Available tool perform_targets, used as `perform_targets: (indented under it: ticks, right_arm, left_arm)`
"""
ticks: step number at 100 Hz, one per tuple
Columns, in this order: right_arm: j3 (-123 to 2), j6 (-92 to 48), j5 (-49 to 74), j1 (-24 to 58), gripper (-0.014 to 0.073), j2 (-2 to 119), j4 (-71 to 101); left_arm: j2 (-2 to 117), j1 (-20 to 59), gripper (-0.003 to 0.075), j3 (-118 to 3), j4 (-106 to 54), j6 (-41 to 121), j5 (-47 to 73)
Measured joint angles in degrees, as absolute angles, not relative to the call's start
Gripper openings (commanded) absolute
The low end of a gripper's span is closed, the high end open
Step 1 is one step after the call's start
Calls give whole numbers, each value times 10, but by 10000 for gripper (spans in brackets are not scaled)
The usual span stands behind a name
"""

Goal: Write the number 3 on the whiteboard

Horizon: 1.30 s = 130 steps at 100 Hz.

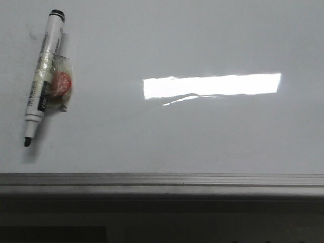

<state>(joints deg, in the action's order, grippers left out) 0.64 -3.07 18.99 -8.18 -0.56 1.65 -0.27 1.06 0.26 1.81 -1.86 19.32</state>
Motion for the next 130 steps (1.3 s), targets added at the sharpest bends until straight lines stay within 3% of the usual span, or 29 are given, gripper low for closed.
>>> perform_targets:
  ticks: [77,99,130]
  right_arm:
    - [6,-31,188,-82,-66,-6,17]
    - [6,-32,125,-82,-66,-6,17]
    - [6,-32,86,-82,-66,-6,17]
  left_arm:
    - [-3,11,-20,3,19,-19,193]
    - [-3,11,-20,3,19,-19,187]
    - [-3,11,-20,3,-47,-19,106]
